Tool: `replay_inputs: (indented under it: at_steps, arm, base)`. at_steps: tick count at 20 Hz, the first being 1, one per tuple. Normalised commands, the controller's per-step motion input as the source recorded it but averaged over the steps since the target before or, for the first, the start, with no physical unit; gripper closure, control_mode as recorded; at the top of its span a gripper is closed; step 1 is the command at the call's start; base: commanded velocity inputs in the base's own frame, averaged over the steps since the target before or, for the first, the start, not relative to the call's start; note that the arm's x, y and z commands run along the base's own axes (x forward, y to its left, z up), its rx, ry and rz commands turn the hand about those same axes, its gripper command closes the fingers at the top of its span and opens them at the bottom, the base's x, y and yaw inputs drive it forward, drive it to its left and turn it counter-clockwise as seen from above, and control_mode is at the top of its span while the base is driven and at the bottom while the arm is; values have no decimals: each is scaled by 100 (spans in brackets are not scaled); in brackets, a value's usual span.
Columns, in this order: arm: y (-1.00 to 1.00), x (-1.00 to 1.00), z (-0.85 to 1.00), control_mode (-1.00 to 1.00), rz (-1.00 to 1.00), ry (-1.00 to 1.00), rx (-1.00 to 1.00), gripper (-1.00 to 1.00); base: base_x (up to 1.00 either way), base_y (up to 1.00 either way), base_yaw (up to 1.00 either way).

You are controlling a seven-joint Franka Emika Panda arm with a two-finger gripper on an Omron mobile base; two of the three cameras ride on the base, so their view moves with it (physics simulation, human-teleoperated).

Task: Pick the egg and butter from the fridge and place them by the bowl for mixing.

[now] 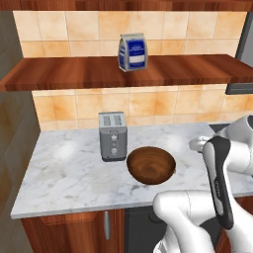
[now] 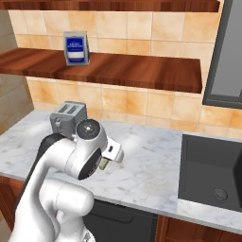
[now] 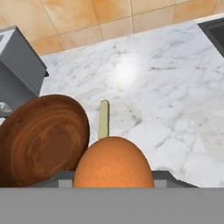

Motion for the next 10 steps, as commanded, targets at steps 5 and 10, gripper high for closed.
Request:
replay_inputs:
  at_steps: [5, 10]
  arm:
    - [0, 42, -48, -100, 0, -2, 0, 100]
    - [0, 29, -55, -100, 0, 0, 0, 100]
  base:
    - [0, 0, 0]
    - [0, 0, 0]
